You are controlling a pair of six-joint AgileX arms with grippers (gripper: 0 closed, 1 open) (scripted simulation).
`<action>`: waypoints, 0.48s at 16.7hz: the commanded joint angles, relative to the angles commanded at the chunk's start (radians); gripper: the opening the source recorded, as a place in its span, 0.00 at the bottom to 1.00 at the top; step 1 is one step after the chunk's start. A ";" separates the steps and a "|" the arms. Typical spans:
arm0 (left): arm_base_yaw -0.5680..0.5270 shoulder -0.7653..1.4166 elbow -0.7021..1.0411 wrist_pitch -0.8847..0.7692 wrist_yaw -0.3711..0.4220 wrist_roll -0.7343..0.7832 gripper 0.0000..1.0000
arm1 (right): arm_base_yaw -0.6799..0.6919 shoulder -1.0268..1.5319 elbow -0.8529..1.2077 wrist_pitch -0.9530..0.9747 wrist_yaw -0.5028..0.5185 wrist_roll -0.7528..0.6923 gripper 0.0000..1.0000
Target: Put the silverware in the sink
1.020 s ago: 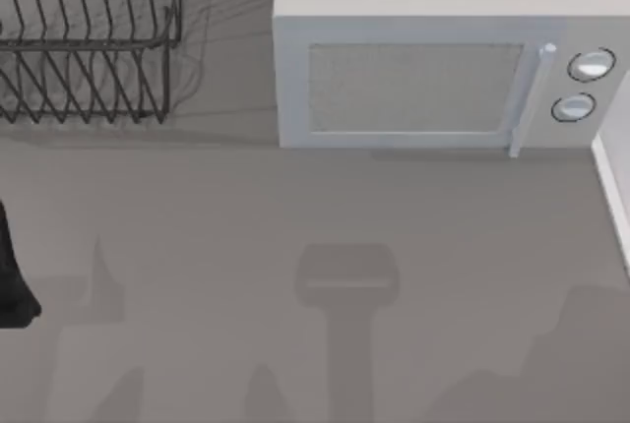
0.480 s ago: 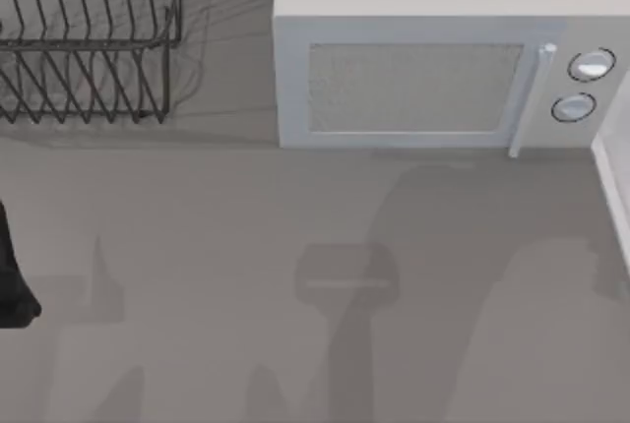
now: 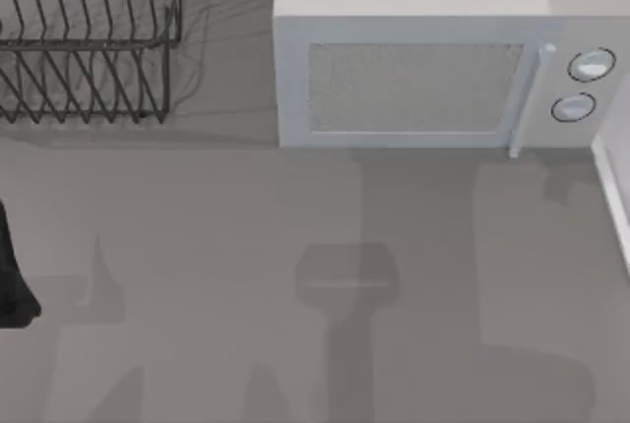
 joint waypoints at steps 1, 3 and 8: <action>0.000 0.000 0.000 0.000 0.000 0.000 1.00 | 0.012 0.033 0.046 -0.013 0.001 0.014 0.00; 0.000 0.000 0.000 0.000 0.000 0.000 1.00 | 0.029 0.076 0.108 -0.029 0.002 0.034 0.00; 0.000 0.000 0.000 0.000 0.000 0.000 1.00 | 0.035 0.090 0.128 -0.033 0.002 0.042 0.00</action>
